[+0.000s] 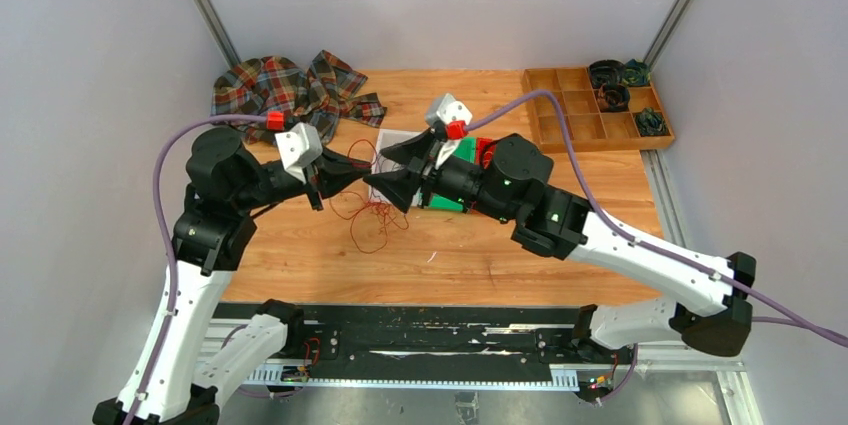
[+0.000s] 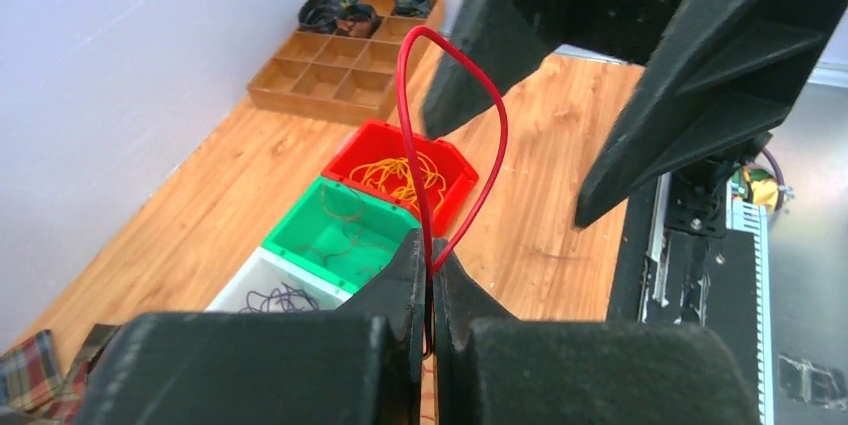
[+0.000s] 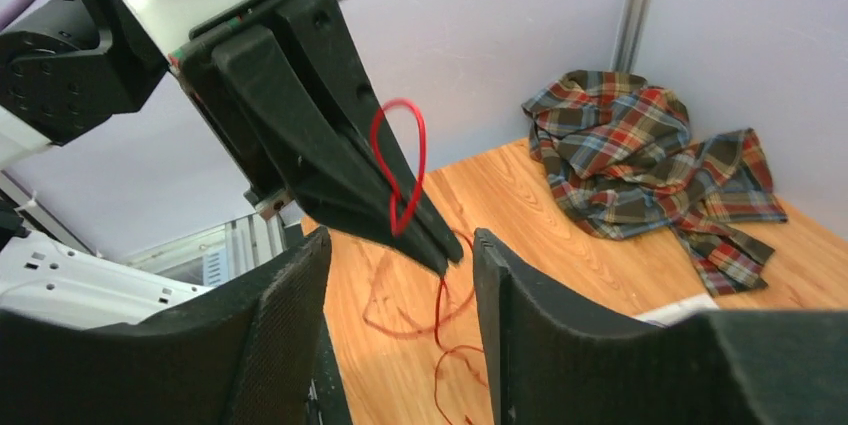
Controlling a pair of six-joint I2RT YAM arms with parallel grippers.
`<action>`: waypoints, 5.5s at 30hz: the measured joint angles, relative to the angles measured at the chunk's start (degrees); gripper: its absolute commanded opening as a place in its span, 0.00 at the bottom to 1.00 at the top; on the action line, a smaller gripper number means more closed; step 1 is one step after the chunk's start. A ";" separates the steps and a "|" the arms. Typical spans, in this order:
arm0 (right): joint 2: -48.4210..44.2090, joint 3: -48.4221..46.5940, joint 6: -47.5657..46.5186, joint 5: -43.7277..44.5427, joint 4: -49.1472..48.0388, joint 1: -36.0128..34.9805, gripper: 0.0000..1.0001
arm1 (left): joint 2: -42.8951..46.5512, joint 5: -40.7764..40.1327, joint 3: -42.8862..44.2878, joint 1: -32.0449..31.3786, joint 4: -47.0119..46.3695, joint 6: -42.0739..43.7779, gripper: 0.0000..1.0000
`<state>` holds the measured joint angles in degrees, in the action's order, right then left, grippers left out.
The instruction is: Untangle the cables
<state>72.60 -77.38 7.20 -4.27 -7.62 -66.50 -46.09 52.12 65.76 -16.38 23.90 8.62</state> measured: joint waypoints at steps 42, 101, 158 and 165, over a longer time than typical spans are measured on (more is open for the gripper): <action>19.50 18.25 -1.05 2.99 -24.17 1.03 0.56 | -13.88 -1.55 45.05 0.00 3.39 -6.54 0.00; 12.59 9.27 -2.60 -2.78 -26.99 1.01 0.78 | -24.74 -30.34 64.70 0.00 -26.95 7.04 0.01; 18.97 4.33 -0.46 -14.69 -19.98 1.90 0.45 | -26.91 -23.32 67.43 0.00 -25.66 2.05 0.00; 19.69 8.83 1.20 -13.33 -20.70 3.30 0.25 | -27.69 -22.97 69.46 0.00 -25.62 1.81 0.00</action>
<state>92.29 -68.55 8.40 -17.61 -28.32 -63.20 -73.78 29.15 135.22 -16.38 -1.72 10.44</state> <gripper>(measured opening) 0.336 0.020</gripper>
